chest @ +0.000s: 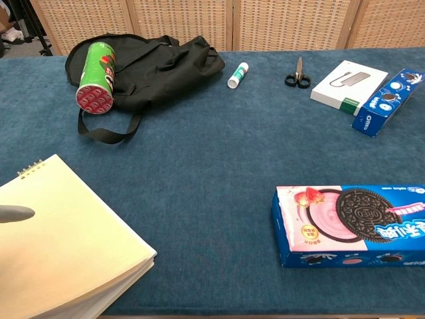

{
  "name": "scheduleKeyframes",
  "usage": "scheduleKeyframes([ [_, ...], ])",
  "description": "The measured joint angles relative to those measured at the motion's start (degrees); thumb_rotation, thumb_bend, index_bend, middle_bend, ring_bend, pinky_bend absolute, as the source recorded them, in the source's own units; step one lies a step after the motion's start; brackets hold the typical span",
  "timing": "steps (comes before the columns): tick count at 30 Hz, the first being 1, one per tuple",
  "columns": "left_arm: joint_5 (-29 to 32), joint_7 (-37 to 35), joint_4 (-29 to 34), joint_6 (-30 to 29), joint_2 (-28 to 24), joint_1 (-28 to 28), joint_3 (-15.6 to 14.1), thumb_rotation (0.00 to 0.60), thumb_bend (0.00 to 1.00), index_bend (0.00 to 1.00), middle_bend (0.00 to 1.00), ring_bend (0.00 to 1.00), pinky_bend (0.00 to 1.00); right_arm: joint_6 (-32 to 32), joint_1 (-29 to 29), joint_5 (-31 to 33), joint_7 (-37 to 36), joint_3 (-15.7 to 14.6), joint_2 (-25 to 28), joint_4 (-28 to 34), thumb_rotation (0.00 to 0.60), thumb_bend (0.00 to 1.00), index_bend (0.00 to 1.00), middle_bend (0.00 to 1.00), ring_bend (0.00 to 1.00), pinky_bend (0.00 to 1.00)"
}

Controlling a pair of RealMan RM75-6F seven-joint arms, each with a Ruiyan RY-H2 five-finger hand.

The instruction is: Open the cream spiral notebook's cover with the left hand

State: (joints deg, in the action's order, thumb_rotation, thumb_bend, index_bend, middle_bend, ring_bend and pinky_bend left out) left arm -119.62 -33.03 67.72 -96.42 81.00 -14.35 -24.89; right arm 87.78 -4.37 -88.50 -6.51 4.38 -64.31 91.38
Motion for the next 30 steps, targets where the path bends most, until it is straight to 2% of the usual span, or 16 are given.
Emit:
scheduleKeyframes([
  [7, 2.6, -9.6, 2.8, -0.2, -0.1, -0.1, 0.0, 0.600, 0.61, 0.75, 0.00, 0.00, 0.03, 0.0, 0.0, -0.1, 0.0, 0.0, 0.0, 0.1, 0.600, 0.00, 0.11, 0.00, 0.00, 0.00],
  [12, 4.6, -19.0, 6.1, -1.6, -0.6, -0.2, 0.3, 0.600, 0.63, 0.75, 0.00, 0.00, 0.03, 0.0, 0.0, 0.0, 0.0, 0.0, 0.1, 0.1, 0.600, 0.00, 0.11, 0.00, 0.00, 0.00],
  [16, 7.5, -25.1, 9.6, -3.8, -1.0, 0.0, 2.0, 0.600, 0.64, 0.75, 0.00, 0.00, 0.03, 0.1, 0.0, -0.1, -0.2, 0.0, 0.1, 0.2, 0.600, 0.00, 0.11, 0.00, 0.00, 0.00],
  [22, 16.5, -32.5, 13.7, -5.1, -0.6, 1.2, 7.0, 0.600, 0.67, 0.75, 0.00, 0.00, 0.03, 0.1, 0.1, -0.2, -0.1, -0.1, 0.1, 0.3, 0.600, 0.00, 0.11, 0.00, 0.00, 0.00],
  [30, 31.9, -37.6, 16.3, -3.8, 1.6, 3.4, 18.3, 0.600, 0.68, 0.75, 0.00, 0.00, 0.03, -0.1, 0.0, -0.3, -0.4, -0.2, 0.2, 0.3, 0.600, 0.00, 0.11, 0.00, 0.00, 0.00],
])
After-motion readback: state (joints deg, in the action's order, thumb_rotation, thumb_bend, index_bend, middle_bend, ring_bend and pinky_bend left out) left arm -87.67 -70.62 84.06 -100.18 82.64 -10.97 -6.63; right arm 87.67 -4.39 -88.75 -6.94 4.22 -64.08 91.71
